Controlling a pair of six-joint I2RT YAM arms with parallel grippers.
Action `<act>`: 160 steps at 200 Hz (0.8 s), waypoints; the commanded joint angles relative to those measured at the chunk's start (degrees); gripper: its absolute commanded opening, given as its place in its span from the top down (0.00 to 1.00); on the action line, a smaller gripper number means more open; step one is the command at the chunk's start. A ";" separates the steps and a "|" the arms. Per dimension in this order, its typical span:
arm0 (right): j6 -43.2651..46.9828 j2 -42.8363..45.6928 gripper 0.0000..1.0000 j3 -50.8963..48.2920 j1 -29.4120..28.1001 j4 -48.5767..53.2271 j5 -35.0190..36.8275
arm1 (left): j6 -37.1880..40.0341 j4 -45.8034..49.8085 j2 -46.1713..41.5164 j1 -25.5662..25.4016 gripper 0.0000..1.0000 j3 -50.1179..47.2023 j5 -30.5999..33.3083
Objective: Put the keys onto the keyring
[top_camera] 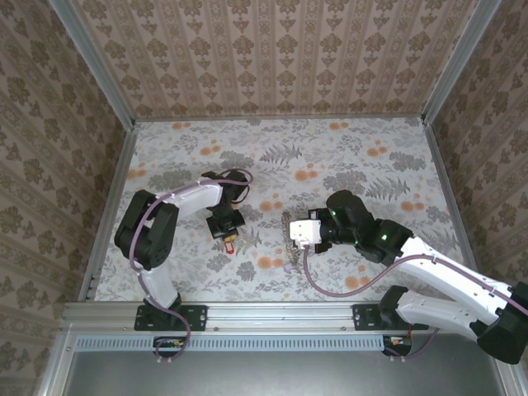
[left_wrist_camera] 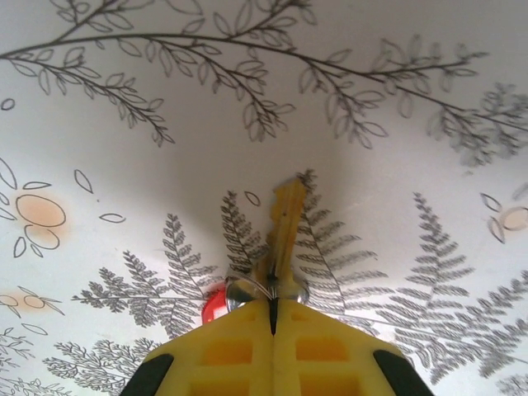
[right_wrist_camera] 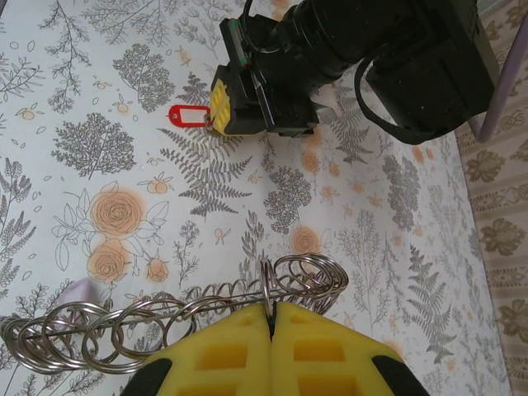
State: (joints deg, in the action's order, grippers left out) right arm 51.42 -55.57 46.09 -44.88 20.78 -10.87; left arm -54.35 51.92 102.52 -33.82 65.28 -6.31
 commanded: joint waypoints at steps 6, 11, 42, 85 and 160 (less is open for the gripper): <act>-1.30 1.69 1.00 -0.80 0.21 -2.57 0.72 | 3.20 -0.58 -4.38 -0.78 1.00 -0.11 -0.88; -1.30 1.73 1.00 -0.81 0.19 -2.54 0.70 | 4.13 -1.09 -4.88 -0.97 1.00 -0.08 -0.94; -1.39 1.22 1.00 -1.09 0.23 -2.73 0.59 | 9.35 -2.51 -8.35 -1.23 1.00 0.08 0.74; -2.11 0.62 1.00 -1.35 0.62 -3.87 0.07 | 22.19 -10.82 -10.39 -0.54 1.00 -2.36 -5.91; -3.58 1.06 1.00 -1.96 1.88 -3.91 -0.55 | 33.11 -21.95 -10.85 -0.28 1.00 -8.32 -10.30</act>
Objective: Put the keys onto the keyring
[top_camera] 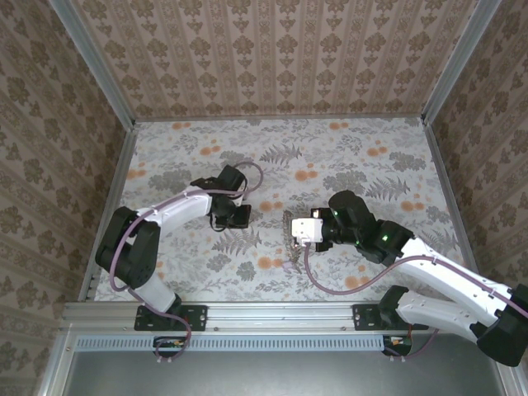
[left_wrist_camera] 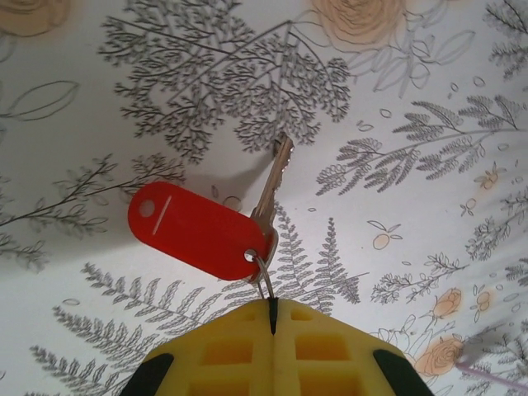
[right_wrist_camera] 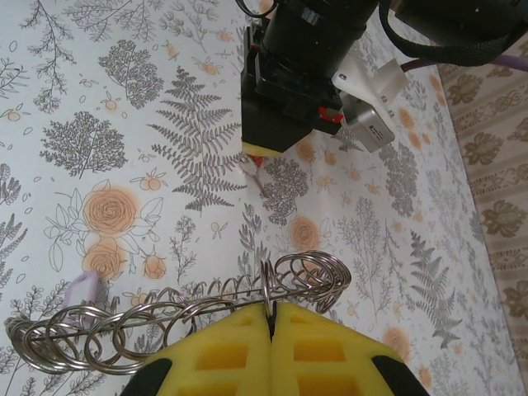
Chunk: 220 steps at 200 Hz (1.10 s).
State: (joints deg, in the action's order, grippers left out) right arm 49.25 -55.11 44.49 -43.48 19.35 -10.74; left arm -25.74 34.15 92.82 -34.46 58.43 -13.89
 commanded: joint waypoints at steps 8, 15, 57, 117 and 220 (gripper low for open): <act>-1.52 0.61 1.00 -0.51 0.48 -2.34 -0.68 | 4.23 -5.18 -1.70 0.44 1.00 -2.21 -2.81; -1.56 0.70 1.00 -0.62 0.49 -2.26 -0.68 | 4.05 -6.12 -2.18 0.55 1.00 -3.07 -3.09; -2.35 1.21 1.00 -1.42 0.56 -2.92 -0.87 | 4.53 -11.50 -4.49 -1.35 1.00 -8.60 -0.55; -2.98 1.20 1.00 -1.51 0.62 -3.31 -1.10 | 9.25 -23.36 -11.22 -6.29 1.00 -18.55 8.60; -5.03 3.48 0.99 -3.07 0.71 -5.03 -0.07 | 7.74 -29.94 -16.81 -7.85 0.69 -26.42 11.67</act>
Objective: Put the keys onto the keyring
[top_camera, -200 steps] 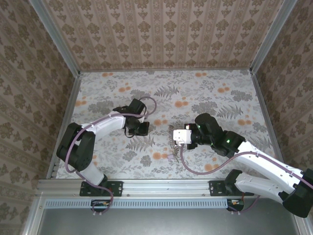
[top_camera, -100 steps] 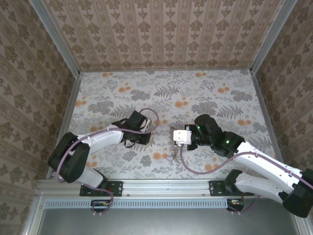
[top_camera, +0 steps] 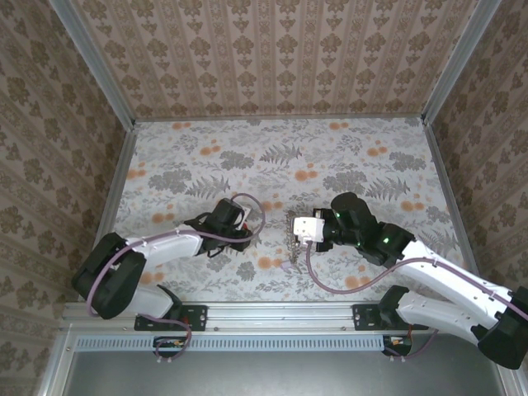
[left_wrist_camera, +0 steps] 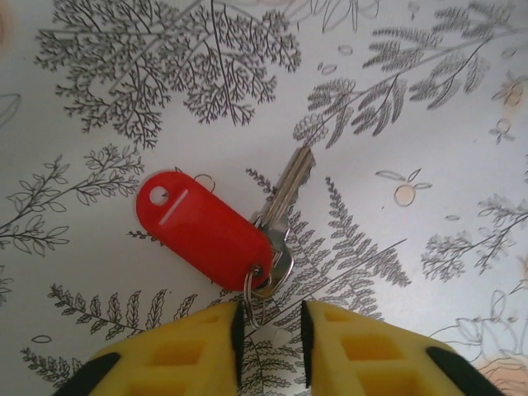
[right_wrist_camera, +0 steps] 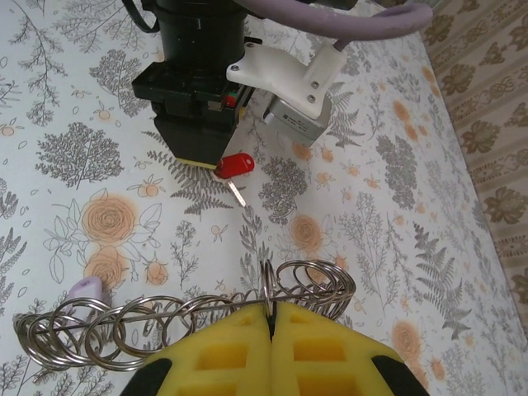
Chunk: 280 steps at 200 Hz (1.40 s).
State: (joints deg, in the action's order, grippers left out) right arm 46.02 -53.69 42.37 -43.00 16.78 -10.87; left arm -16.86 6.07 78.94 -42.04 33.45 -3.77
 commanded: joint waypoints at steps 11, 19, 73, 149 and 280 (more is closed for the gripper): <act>-2.01 2.44 0.99 -1.31 0.29 -2.60 0.23 | -1.89 -1.44 -3.64 -0.17 0.67 -1.55 2.58; -2.12 2.75 0.99 -1.55 0.30 -2.71 0.24 | -2.07 -1.30 -3.70 -0.02 0.65 -1.46 2.61; -2.36 3.15 0.99 -1.90 0.31 -2.98 0.32 | -5.11 -0.81 0.05 0.71 0.56 -0.33 1.30; -2.69 3.92 1.00 -1.68 0.29 -2.54 0.11 | -7.42 0.75 4.67 7.34 0.57 1.86 -10.50; -2.89 3.59 1.00 -0.27 0.32 -2.08 -0.02 | -6.96 3.89 6.50 6.58 0.76 2.93 -15.25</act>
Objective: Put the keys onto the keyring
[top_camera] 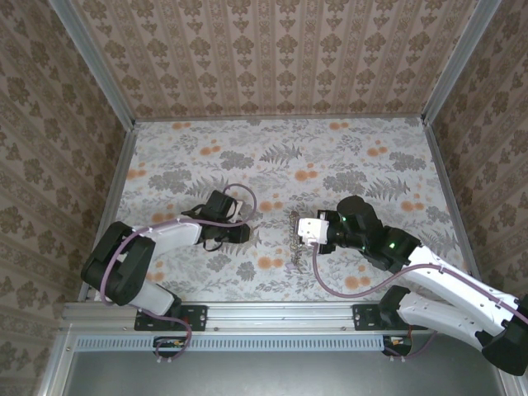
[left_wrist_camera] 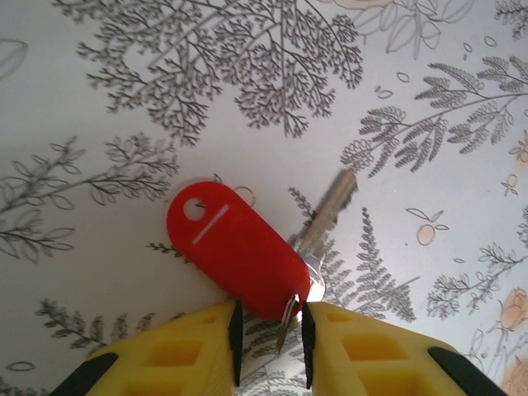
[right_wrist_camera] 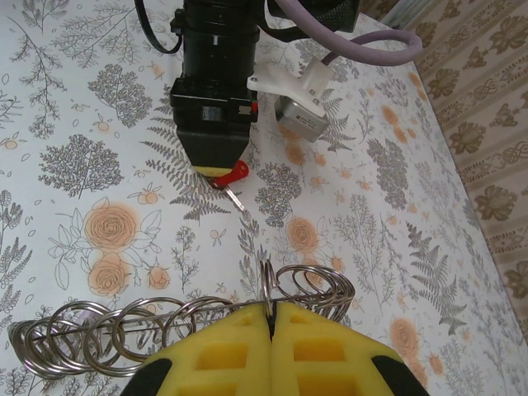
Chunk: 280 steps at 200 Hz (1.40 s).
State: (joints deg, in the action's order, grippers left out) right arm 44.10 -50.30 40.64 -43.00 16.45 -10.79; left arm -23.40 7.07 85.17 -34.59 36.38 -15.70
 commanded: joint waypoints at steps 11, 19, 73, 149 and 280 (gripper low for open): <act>-0.94 -0.01 1.00 1.62 0.37 -1.77 -0.19 | -0.52 3.30 0.12 -1.13 0.77 -0.04 -3.87; -0.95 -0.22 1.00 1.71 0.37 -1.81 -0.28 | -0.59 3.30 0.05 -1.47 0.77 -0.22 -3.98; -0.88 -1.15 1.00 2.08 0.32 -2.30 -0.77 | -0.63 3.22 0.32 -1.81 0.74 0.32 -2.31; -1.22 -0.34 1.00 1.56 0.31 -1.95 -0.64 | 0.45 2.95 3.43 -1.75 0.89 2.60 -2.97; -3.83 -4.81 1.00 3.06 0.79 0.06 -11.88 | 28.83 9.58 -19.60 -0.83 1.00 4.57 -14.48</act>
State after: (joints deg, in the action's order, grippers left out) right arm 42.11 -53.54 40.71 -42.92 16.47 -15.16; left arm -6.52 11.62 68.23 -35.92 38.00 -23.40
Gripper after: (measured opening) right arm 0.067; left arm 0.048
